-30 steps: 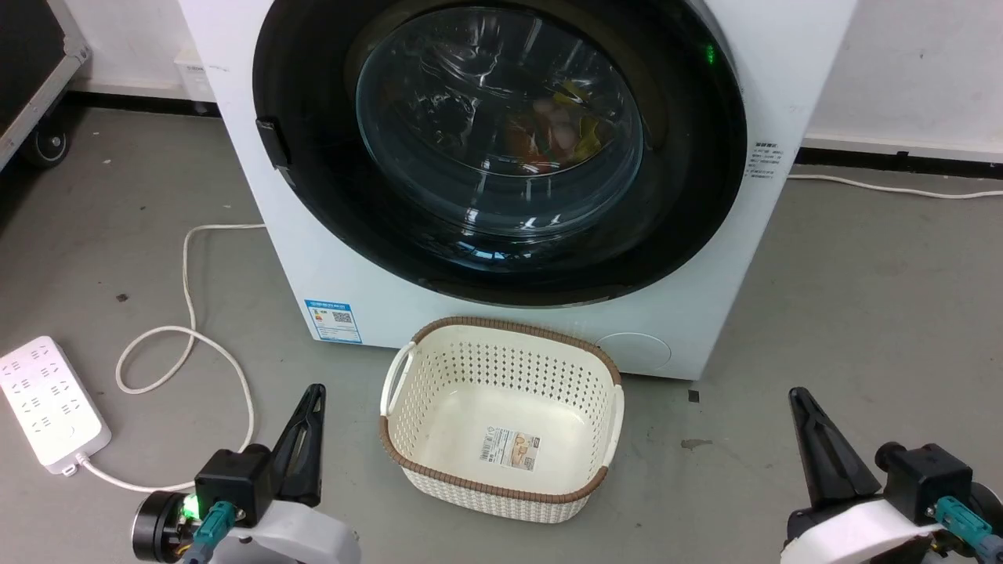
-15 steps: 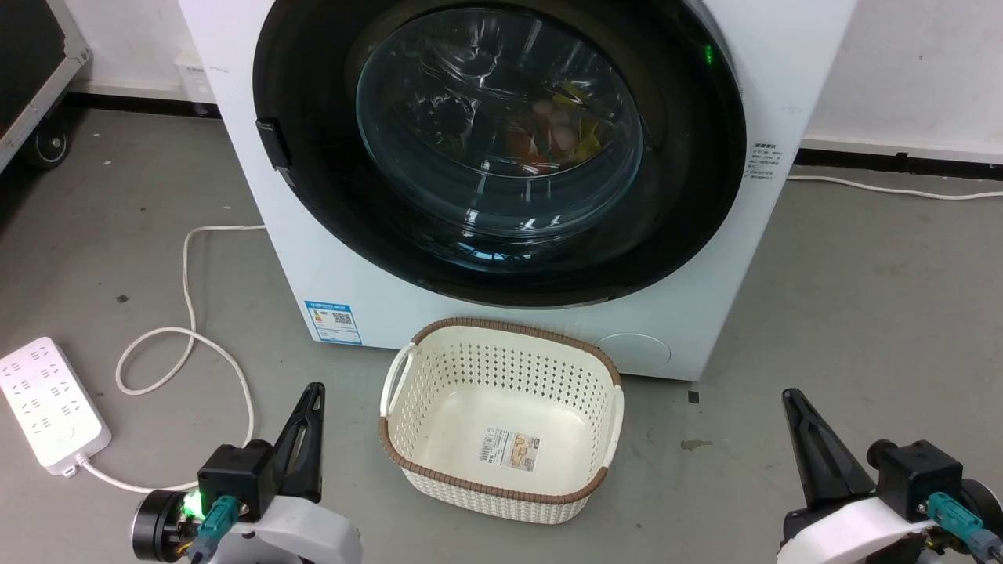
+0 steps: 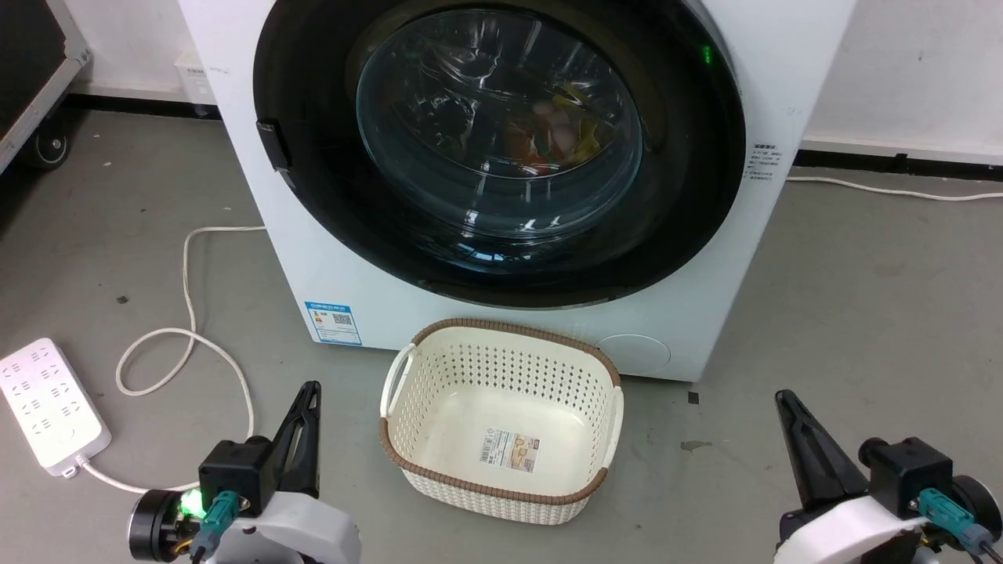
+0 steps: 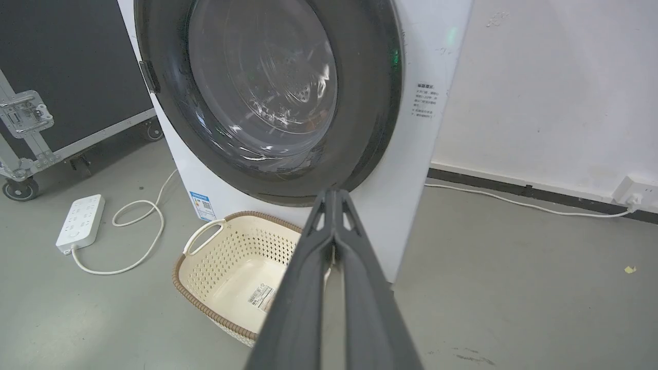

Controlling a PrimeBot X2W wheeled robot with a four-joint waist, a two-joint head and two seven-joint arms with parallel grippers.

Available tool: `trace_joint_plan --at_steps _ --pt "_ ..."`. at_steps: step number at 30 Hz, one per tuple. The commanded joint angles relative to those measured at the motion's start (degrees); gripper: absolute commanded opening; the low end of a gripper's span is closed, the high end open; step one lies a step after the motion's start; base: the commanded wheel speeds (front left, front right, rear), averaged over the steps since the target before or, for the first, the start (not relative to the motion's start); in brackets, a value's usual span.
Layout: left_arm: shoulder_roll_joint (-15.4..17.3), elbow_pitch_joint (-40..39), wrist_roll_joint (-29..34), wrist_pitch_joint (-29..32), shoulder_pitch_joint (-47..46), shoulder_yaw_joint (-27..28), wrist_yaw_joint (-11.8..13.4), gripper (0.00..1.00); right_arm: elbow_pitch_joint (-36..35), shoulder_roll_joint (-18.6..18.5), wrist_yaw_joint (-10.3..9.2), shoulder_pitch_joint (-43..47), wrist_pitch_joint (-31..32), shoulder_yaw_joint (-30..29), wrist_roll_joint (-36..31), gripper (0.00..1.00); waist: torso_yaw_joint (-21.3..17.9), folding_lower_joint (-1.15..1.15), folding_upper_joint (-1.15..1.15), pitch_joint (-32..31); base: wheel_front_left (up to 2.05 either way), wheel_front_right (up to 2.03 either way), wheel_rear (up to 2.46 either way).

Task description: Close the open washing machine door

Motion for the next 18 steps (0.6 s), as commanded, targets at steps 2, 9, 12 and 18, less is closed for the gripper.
trace_joint_plan --at_steps 2,9,12,18 --pt "-0.2 -0.4 0.5 0.5 0.6 0.3 0.4 0.0 -0.5 0.2 -0.04 -0.5 0.3 0.2 -0.5 0.0 0.0 0.0 0.0 0.0 0.0 0.0 0.0" --pt "-0.5 -0.8 1.1 1.3 0.6 0.5 0.8 0.0 -0.7 0.2 -0.04 -0.6 1.1 0.4 -0.9 0.0 0.0 0.0 0.0 -0.1 0.0 0.0 0.0" --pt "-0.6 -0.9 1.3 1.7 0.7 0.7 1.0 0.0 -0.8 0.2 -0.04 -0.6 1.4 0.5 -1.1 0.0 0.0 0.0 0.0 -0.1 0.0 0.0 0.0" --pt "-0.9 -1.3 1.8 2.4 0.7 0.9 1.3 0.0 -1.0 0.2 -0.04 -0.7 2.0 0.6 -1.4 0.0 0.0 0.0 0.0 -0.1 0.0 0.0 0.0"
